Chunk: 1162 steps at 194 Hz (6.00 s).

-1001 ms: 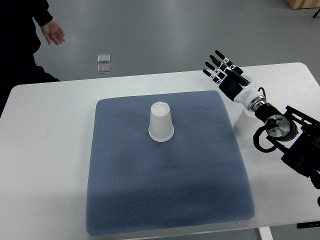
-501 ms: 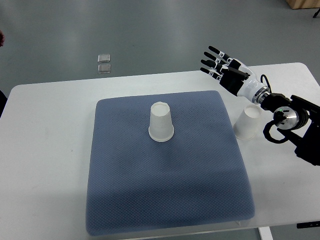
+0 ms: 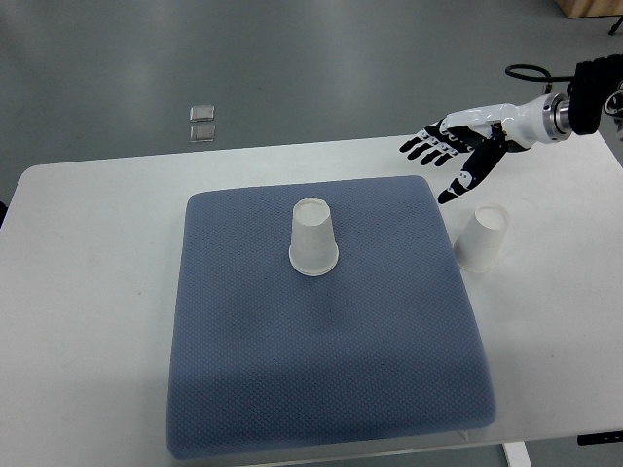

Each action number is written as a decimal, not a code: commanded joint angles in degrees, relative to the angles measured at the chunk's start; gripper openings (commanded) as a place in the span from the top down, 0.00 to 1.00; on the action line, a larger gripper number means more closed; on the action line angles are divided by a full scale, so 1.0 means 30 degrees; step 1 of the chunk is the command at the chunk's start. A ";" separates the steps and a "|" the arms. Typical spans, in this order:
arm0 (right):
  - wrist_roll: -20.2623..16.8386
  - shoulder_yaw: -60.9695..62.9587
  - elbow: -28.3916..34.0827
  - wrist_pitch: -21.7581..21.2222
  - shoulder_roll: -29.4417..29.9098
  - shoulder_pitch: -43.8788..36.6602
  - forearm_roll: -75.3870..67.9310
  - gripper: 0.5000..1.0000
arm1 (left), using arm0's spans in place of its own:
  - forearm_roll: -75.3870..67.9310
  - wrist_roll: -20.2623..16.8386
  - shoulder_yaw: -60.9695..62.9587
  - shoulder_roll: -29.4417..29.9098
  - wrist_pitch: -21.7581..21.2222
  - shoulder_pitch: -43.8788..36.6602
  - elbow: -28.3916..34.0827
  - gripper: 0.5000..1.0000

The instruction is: Stack paper cups

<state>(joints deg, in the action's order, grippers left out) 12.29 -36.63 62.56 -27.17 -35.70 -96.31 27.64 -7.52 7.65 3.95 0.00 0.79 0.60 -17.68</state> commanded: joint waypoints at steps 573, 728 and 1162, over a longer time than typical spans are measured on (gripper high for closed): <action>-0.4154 -0.5691 0.0123 1.0052 0.2935 0.3013 0.1919 0.41 | 0.0017 -0.0001 -0.0058 -0.0001 -0.0029 -0.0022 -0.0025 0.00; -0.4154 -0.4900 -0.0053 0.9935 0.3140 0.3100 0.1919 0.89 | 0.0017 -0.0001 -0.0087 -0.0001 -0.0029 -0.0023 -0.0025 0.00; -0.4154 -0.5574 0.3170 0.5775 1.0699 -1.0055 -0.4702 0.86 | 0.0017 -0.0001 -0.0087 -0.0001 0.0000 -0.0023 -0.0289 0.00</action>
<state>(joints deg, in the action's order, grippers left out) -0.17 -53.26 72.88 -10.11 -3.63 -128.13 13.55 -7.46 7.65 3.69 0.00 0.79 0.53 -18.54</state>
